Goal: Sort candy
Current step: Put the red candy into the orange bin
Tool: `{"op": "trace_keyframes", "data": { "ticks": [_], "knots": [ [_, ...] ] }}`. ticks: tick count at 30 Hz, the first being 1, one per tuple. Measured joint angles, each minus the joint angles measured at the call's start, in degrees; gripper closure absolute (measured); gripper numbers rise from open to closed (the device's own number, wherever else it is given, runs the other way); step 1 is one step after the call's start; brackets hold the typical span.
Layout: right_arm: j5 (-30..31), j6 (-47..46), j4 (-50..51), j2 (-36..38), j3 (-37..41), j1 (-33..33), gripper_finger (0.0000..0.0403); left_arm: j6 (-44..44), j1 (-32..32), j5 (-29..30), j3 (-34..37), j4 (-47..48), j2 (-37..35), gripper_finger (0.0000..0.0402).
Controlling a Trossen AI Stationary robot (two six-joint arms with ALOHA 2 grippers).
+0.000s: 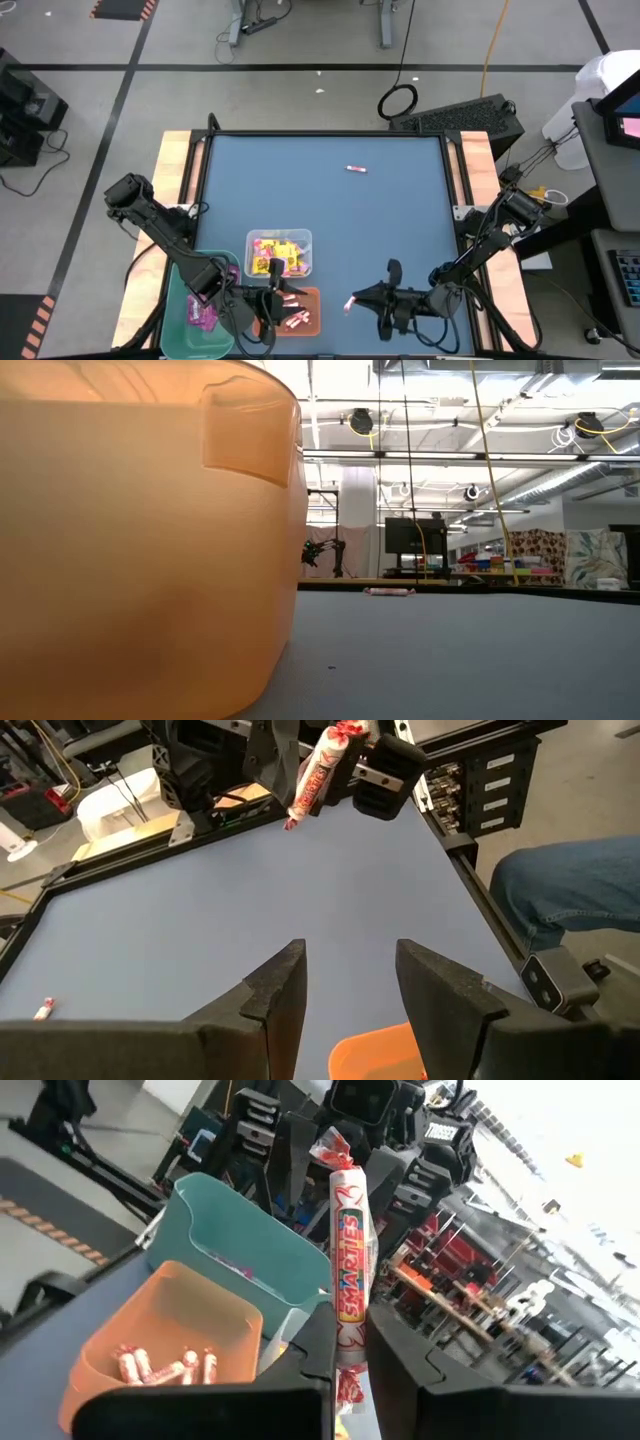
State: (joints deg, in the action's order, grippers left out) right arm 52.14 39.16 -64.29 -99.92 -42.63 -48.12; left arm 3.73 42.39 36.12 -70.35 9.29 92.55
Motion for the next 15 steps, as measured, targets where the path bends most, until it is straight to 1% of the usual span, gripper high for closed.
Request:
{"op": "trace_keyframes", "data": {
  "ticks": [15],
  "knots": [
    [0.0,-24.5,-0.2,0.0,0.0,0.1,0.0376,0.0,-1.3,0.0,0.0,-0.3,0.0,0.0240]
  ]
}}
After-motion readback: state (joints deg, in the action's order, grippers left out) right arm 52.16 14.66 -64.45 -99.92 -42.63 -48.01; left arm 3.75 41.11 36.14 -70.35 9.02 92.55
